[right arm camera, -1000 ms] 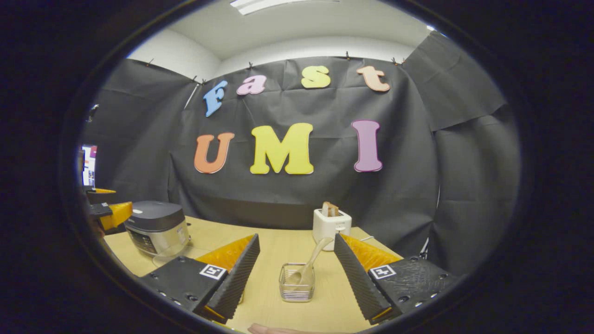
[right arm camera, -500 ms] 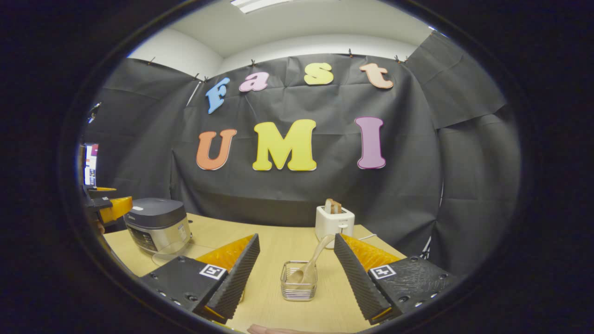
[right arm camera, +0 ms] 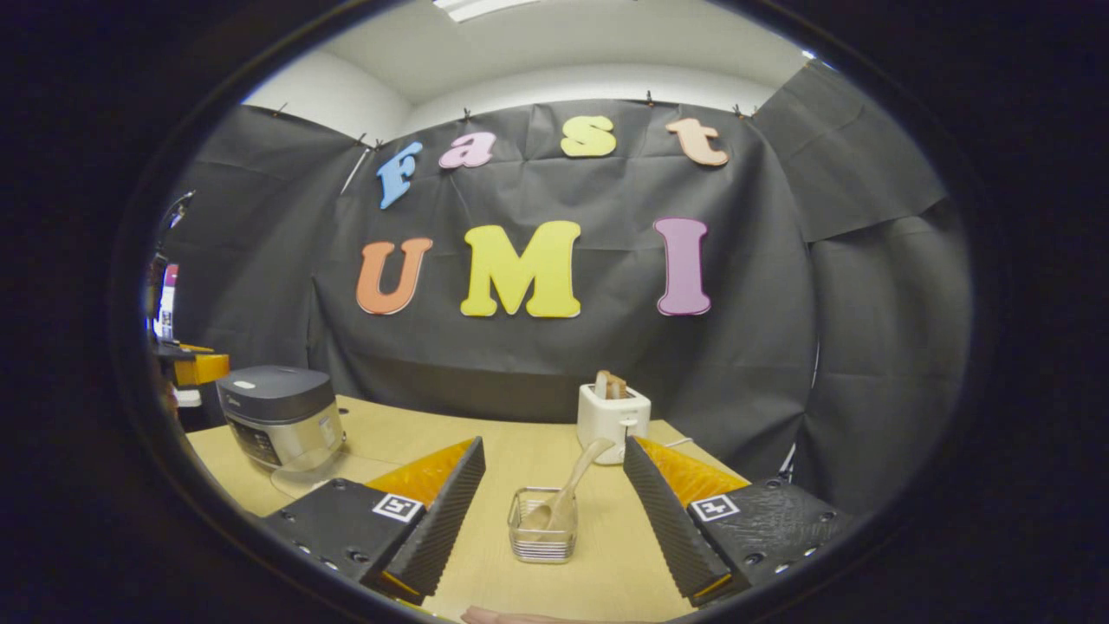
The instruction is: Close the left gripper, press the button to open the rice cooker; take a wooden spoon from the chopstick holder with the right hand, scoop a spoonful of rice and pour it into the rice cooker, then put the wooden spoon back into the chopstick holder.
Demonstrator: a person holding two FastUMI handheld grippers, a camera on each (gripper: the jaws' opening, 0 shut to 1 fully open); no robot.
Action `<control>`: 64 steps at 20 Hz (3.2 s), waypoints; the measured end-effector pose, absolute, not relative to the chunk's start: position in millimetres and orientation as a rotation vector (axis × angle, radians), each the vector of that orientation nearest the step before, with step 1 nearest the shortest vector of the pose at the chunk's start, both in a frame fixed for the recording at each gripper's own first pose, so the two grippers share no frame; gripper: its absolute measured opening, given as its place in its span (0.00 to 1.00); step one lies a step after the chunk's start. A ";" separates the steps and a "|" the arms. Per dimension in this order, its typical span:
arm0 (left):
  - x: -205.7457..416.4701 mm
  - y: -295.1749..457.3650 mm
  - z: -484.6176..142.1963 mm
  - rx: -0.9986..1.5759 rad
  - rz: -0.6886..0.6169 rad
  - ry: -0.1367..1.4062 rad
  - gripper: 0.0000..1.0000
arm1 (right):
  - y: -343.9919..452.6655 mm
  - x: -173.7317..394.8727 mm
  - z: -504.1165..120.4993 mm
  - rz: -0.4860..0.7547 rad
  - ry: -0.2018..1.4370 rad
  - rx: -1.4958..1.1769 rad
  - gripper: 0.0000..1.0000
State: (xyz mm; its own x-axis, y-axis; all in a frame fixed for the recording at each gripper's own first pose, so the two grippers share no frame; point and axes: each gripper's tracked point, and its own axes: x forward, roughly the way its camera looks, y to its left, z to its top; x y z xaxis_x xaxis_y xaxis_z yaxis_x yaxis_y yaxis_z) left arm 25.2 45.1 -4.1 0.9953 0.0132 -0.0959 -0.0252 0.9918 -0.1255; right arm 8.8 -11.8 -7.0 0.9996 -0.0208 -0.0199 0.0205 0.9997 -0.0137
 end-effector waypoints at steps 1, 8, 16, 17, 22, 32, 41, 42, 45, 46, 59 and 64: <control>28.6 51.0 -2.6 -0.139 0.020 0.101 0.49 | -14.0 9.0 -5.7 -0.024 0.018 -0.013 0.95; 57.7 83.6 -23.5 -0.220 0.038 0.251 0.03 | -24.7 11.6 -3.3 -0.044 0.016 0.003 0.96; 85.8 91.8 -64.9 -0.191 0.039 0.389 0.03 | -27.4 12.1 -2.4 -0.039 0.019 0.012 0.96; 86.5 92.2 -68.3 -0.183 0.039 0.400 0.03 | -27.2 12.6 -3.0 -0.036 0.020 0.012 0.96; 84.1 92.6 -73.6 -0.167 0.010 0.453 0.03 | -22.7 13.3 -5.8 -0.029 0.030 0.002 0.96; 88.0 94.7 -54.8 -0.288 -0.023 0.386 0.03 | -24.6 24.5 -21.7 -0.035 0.075 -0.006 0.96; 59.9 102.5 33.6 -0.245 0.010 0.111 0.84 | -23.1 29.7 -28.2 -0.021 0.089 0.005 0.95; 55.6 96.0 32.9 -0.232 -0.005 0.122 1.00 | -20.0 30.6 -30.3 -0.004 0.099 0.011 0.96; 42.7 89.5 24.7 -0.206 0.005 0.133 1.00 | -15.9 34.1 -33.9 0.019 0.117 0.028 0.96; 37.6 85.6 20.9 -0.203 0.008 0.141 0.99 | -14.8 35.9 -36.3 0.024 0.122 0.032 0.96; -19.0 37.5 7.6 -0.072 -0.028 0.038 1.00 | -34.4 120.2 -102.2 0.026 0.285 0.053 0.92; -28.6 51.8 14.0 -0.063 -0.030 0.000 0.95 | -27.8 163.3 -111.6 0.041 0.364 0.071 0.92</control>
